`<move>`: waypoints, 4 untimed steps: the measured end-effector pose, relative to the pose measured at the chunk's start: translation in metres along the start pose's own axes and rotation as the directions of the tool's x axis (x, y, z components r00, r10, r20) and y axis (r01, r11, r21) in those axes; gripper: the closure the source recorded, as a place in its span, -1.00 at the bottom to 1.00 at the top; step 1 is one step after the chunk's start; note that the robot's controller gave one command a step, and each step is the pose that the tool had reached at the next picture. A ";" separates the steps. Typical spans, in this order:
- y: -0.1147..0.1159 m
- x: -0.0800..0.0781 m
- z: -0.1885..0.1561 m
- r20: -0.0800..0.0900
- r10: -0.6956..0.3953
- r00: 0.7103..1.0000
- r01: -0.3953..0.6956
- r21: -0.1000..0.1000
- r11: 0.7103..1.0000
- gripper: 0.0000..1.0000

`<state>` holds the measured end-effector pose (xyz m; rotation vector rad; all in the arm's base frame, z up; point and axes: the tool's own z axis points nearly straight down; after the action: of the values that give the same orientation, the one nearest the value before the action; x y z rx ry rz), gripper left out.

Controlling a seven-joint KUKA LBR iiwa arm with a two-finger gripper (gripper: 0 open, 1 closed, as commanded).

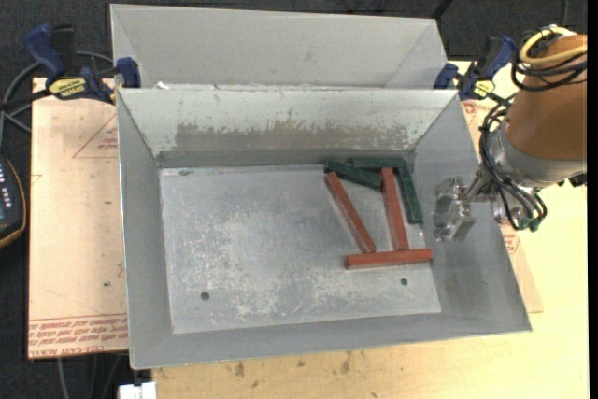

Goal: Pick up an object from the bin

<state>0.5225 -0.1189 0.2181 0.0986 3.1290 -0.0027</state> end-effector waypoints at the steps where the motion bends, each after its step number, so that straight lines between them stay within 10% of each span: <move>1: -0.001 0.015 -0.059 -0.002 -0.045 0.999 0.045 0.000 0.999 1.00; 2: -0.001 0.016 -0.056 -0.008 -0.045 0.999 0.045 -0.002 0.999 -1.00; 3: 0.037 0.023 0.084 -0.016 -0.216 0.976 0.216 -0.008 0.976 -1.00; 4: 0.032 -0.031 0.151 -0.010 -0.074 0.997 0.074 -0.004 0.997 -1.00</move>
Offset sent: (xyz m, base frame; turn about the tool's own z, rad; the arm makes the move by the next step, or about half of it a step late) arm -0.0174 -0.0001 0.0554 -0.0463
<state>0.5570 -0.0891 0.0670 -0.0171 3.1404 0.0024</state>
